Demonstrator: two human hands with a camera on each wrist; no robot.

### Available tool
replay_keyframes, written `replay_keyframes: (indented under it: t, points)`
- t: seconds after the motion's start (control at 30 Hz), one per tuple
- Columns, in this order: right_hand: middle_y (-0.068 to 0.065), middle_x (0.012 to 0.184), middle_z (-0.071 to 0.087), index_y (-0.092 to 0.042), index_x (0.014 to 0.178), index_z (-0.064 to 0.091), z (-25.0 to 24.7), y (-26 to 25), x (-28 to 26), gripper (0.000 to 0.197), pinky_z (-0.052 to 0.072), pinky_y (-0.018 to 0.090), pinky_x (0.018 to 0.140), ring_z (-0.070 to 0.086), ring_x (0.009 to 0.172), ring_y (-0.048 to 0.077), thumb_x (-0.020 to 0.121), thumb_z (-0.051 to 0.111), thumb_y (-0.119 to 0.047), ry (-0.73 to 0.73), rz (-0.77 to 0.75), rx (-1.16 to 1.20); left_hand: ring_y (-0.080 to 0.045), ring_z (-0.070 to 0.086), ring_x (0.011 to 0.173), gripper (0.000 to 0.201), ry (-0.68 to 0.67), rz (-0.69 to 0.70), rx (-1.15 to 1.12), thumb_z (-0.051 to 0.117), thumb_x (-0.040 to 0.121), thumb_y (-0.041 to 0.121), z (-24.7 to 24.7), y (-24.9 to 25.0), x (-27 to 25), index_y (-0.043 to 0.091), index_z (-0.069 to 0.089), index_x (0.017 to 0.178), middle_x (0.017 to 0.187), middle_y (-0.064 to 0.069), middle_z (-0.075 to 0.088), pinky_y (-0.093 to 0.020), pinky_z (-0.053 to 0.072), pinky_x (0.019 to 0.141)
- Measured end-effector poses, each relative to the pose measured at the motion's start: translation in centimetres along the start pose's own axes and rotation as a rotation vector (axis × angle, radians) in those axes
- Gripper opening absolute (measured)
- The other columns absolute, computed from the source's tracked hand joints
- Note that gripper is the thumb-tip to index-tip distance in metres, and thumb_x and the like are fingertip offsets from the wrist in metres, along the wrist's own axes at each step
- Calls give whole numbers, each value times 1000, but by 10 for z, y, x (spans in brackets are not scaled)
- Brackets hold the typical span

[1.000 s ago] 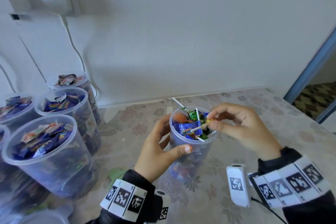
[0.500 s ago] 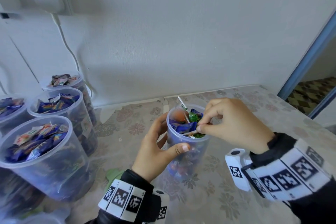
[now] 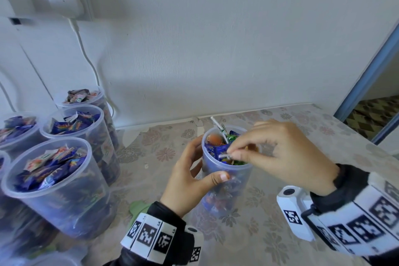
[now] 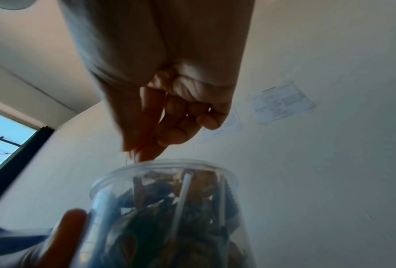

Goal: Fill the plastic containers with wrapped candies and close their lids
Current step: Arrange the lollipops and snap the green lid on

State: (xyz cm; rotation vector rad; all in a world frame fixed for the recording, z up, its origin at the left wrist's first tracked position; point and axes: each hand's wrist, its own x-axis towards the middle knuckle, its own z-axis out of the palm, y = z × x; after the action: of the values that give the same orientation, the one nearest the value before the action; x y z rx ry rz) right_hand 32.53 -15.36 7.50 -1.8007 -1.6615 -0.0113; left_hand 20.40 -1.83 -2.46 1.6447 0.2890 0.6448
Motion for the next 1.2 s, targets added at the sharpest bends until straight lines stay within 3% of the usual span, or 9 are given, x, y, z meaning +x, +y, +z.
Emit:
replay_keyframes:
  t: [0.2,0.37,0.5,0.57,0.63,0.87,1.0,1.1,1.2]
  points:
    - [-3,62,70,-18,73,64,2,16,0,16,33,8,52,50,48,-1,79,73,-6,149,318,332,-2,57,112,74,5,-5,-20,79,53,41,1,-1,0,29,49,120,116,22,61,-29,46,97]
    - [-10,79,62,-26,67,71,-6,19,-3,16,35,9,69,54,79,4,70,78,-11,31,276,-58,1,56,111,74,-7,1,-9,78,52,44,0,0,0,35,48,119,115,24,61,-20,47,93]
    - [-19,91,67,-29,98,73,-14,9,10,24,41,5,75,59,86,-4,76,76,-19,21,159,-27,0,57,111,79,-9,12,-15,82,49,51,0,0,0,36,48,119,116,23,61,-21,47,92]
    - [-24,105,66,-32,115,66,-13,8,18,39,40,2,84,58,98,-13,78,76,-21,-48,188,33,-1,57,112,81,-13,15,-20,82,48,57,0,0,1,36,48,119,117,21,62,-20,47,93]
    - [-22,109,62,-31,120,63,-8,11,26,43,40,2,88,57,102,-13,79,74,-21,-116,231,47,-1,57,112,78,-11,15,-29,82,50,49,0,-1,1,35,49,119,117,21,62,-18,47,92]
    - [-6,76,72,-16,87,74,16,18,39,16,50,9,69,67,71,4,77,73,-3,38,231,115,-1,57,112,73,-8,26,-49,79,54,40,1,-3,1,32,48,120,115,19,63,-12,44,88]
    - [-4,73,73,-16,85,77,6,13,44,17,49,8,69,66,70,3,78,72,-2,69,124,89,-2,56,114,82,-16,20,-41,82,50,59,0,-1,1,35,48,121,117,18,62,-18,46,92]
    - [-9,78,73,-21,87,78,-5,11,45,18,52,15,73,66,75,-1,79,71,-7,-91,106,-16,-3,56,114,83,-13,9,-29,80,48,64,0,-1,1,38,48,121,118,19,62,-29,45,97]
    - [-20,101,70,-34,101,73,-11,11,42,20,47,19,87,60,97,-7,83,69,-26,-272,119,-109,-4,55,115,83,-11,3,-21,80,49,63,0,-1,1,39,47,121,119,19,61,-34,43,99]
